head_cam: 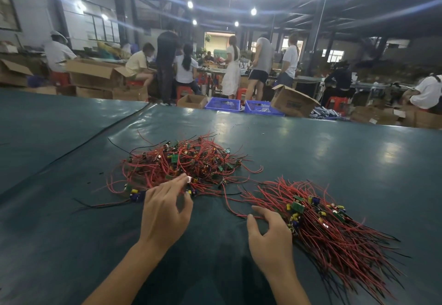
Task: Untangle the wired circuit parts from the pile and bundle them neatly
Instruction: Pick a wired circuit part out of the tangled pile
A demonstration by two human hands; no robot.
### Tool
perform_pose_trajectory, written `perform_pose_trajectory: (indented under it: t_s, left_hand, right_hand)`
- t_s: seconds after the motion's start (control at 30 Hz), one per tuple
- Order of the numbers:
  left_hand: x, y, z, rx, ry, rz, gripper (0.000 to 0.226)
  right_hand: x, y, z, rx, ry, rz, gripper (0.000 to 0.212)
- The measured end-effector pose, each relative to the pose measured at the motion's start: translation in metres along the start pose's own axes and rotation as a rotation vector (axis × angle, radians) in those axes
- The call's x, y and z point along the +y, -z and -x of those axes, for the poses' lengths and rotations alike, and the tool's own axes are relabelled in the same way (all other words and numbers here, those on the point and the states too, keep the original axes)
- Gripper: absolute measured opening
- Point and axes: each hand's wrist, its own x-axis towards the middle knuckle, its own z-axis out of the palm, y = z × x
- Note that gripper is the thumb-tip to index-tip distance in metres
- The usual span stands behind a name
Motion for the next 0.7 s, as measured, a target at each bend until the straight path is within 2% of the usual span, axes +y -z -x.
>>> perform_pose_trajectory:
  t_s: [0.1, 0.27, 0.33, 0.43, 0.63, 0.7]
  left_hand:
    - [0.018, 0.001, 0.004, -0.027, -0.134, 0.093, 0.027]
    - [0.041, -0.002, 0.014, -0.140, -0.315, 0.281, 0.022]
    - [0.044, -0.004, 0.017, -0.198, -0.343, 0.312, 0.020]
    - [0.044, -0.004, 0.019, -0.216, -0.321, 0.313, 0.020]
    - [0.040, 0.000, 0.014, -0.076, -0.230, 0.262, 0.027]
    - [0.035, 0.001, 0.010, -0.026, -0.163, 0.232, 0.032]
  right_hand:
    - [-0.005, -0.005, 0.004, -0.042, 0.041, -0.026, 0.022]
    - [-0.009, -0.009, 0.009, -0.180, 0.114, -0.048, 0.034]
    - [-0.010, -0.009, 0.011, -0.219, 0.162, -0.034, 0.028]
    - [-0.008, -0.007, 0.011, -0.228, 0.230, 0.093, 0.022]
    - [-0.007, -0.004, 0.012, -0.283, 0.241, 0.253, 0.050]
    - [-0.006, -0.003, 0.012, -0.264, 0.215, 0.333, 0.051]
